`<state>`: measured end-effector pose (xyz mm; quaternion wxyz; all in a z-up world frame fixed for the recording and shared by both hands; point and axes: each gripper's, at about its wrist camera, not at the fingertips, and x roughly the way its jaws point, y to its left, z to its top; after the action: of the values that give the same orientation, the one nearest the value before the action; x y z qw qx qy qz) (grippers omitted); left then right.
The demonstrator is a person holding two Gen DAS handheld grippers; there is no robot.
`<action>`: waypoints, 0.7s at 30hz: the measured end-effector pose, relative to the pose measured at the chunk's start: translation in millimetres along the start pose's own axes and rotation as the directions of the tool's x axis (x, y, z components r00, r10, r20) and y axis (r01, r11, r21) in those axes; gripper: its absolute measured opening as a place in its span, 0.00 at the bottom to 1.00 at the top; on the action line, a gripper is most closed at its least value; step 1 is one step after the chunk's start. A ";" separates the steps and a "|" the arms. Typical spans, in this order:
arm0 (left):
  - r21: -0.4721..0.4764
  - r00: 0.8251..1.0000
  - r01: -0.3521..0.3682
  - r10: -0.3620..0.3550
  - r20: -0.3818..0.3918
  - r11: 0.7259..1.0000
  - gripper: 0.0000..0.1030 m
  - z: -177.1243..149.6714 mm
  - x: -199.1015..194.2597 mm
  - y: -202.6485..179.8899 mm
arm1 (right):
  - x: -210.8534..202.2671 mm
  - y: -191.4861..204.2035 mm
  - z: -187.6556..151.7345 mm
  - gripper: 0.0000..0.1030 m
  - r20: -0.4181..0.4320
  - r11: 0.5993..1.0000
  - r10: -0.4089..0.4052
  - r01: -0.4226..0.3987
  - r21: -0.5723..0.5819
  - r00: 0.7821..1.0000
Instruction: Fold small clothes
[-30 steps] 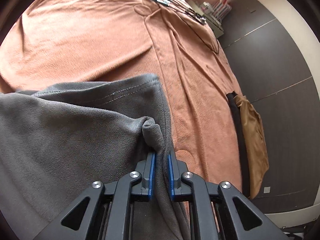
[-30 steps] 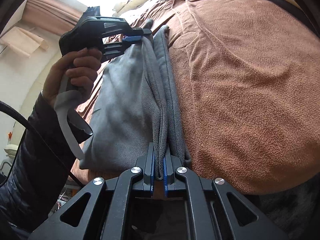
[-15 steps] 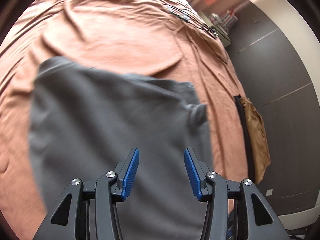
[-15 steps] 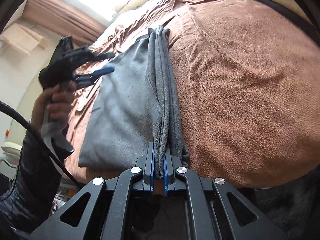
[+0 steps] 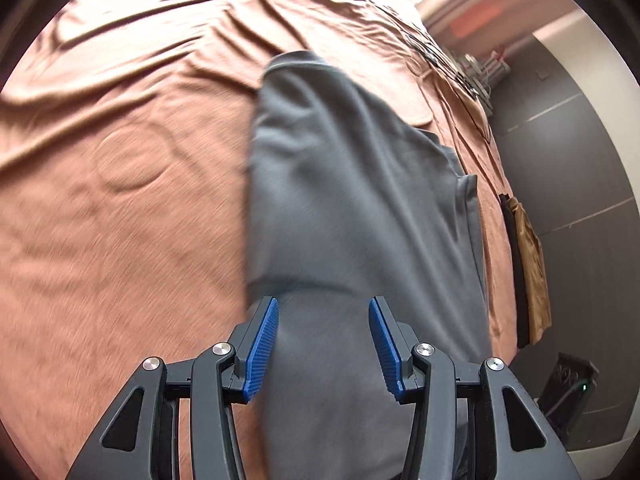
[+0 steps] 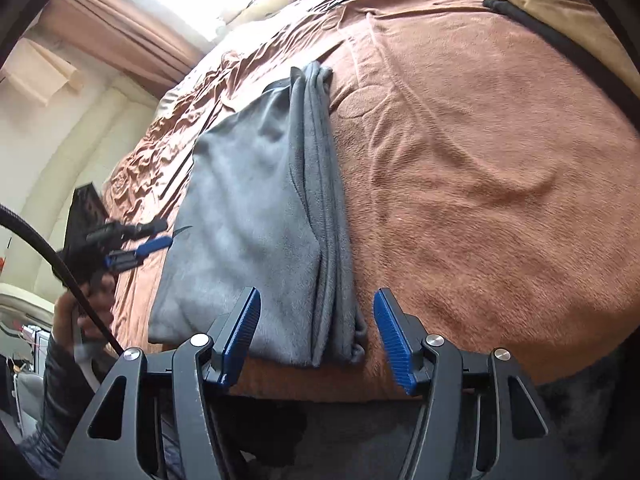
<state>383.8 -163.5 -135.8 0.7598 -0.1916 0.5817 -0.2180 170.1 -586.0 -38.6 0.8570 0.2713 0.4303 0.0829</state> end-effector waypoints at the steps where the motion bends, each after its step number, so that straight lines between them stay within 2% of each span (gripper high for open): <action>1: -0.009 1.000 -0.005 0.005 -0.001 1.000 0.47 -4.3 -1.6 3.8 | 3.1 -0.7 1.8 0.55 -0.004 1.000 -0.005 0.005 0.002 1.000; 5: -0.050 1.000 0.014 -0.015 -0.020 0.999 0.47 -24.4 -3.2 19.1 | 12.9 -5.5 5.0 0.55 -0.026 1.000 -0.005 0.005 0.020 1.000; 7: -0.079 0.999 0.034 -0.037 -0.033 0.996 0.47 -34.4 -1.0 25.2 | 16.7 -4.8 4.4 0.49 -0.034 1.000 0.001 0.000 0.017 0.999; 9: -0.096 0.997 0.067 -0.071 -0.040 0.993 0.47 -43.4 -0.4 28.5 | 21.4 -6.0 2.7 0.36 -0.053 1.000 0.008 -0.006 0.028 0.999; 10: -0.104 0.996 0.080 -0.085 -0.040 0.991 0.46 -47.6 -0.4 29.5 | 22.8 -5.9 1.5 0.34 -0.056 1.000 0.008 -0.006 0.031 0.998; 14: -0.139 0.987 0.142 -0.152 -0.058 0.980 0.35 -65.5 2.6 31.9 | 24.6 -4.9 -3.1 0.25 -0.049 0.999 0.010 -0.008 0.034 0.999; 21: -0.183 0.977 0.196 -0.208 -0.050 0.963 0.14 -77.7 5.2 39.7 | 27.1 -2.6 -5.5 0.17 -0.043 0.999 0.024 -0.022 0.035 0.999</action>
<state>314.1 -136.3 -181.0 0.6933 -0.3090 0.6019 -0.2482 182.2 -575.8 -61.4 0.8415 0.2891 0.4472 0.0913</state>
